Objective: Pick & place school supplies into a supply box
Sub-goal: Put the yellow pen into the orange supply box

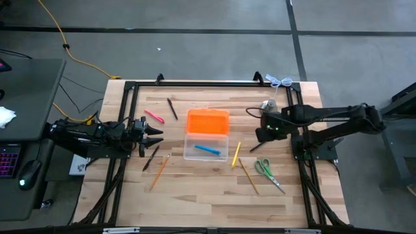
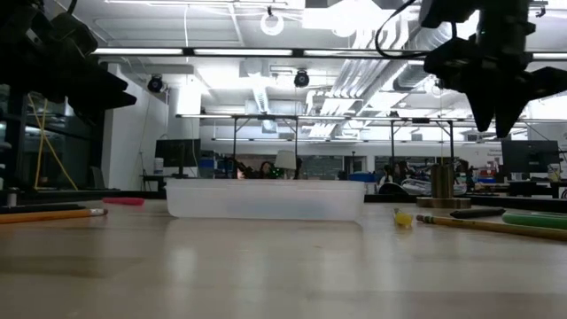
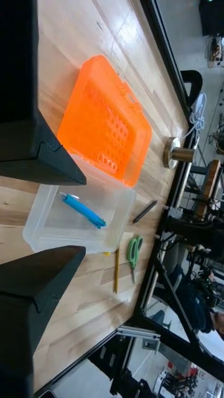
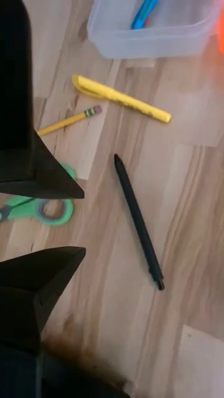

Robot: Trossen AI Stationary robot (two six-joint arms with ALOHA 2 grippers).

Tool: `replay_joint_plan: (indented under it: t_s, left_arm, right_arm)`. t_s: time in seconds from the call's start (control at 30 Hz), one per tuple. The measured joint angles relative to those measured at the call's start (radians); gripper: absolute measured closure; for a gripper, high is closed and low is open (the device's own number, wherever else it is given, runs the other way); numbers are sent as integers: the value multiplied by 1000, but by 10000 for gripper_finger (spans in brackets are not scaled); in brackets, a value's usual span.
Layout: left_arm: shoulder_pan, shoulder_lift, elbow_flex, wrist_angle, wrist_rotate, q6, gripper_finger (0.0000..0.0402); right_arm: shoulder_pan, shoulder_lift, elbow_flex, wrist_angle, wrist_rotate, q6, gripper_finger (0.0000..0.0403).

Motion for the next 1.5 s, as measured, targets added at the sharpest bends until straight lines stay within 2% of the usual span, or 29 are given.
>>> replay_joint_plan:
  t_s: [0.2, 0.4, 0.57, 0.83, 1.17, 1.5]
  left_arm:
    - [0, 0, 0, 0, 0, 0, 202]
    - [0, 0, 0, 0, 0, 0, 202]
    - [0, 0, 0, 0, 0, 0, 202]
    - [0, 0, 0, 0, -7, 0, 202]
    - [0, 0, 0, 0, -8, 0, 202]
    - [0, 0, 0, 0, -10, 0, 202]
  right_arm:
    - [0, -22, -69, 100, 0, 86, 291]
    - [0, -22, -189, 318, -44, 157, 291]
    - [0, -22, -263, 470, -25, 190, 291]
    - [0, -22, -266, 516, 13, 169, 291]
    - [0, -22, -266, 524, 75, -115, 291]
    - [0, -21, -265, 557, 62, -566, 291]
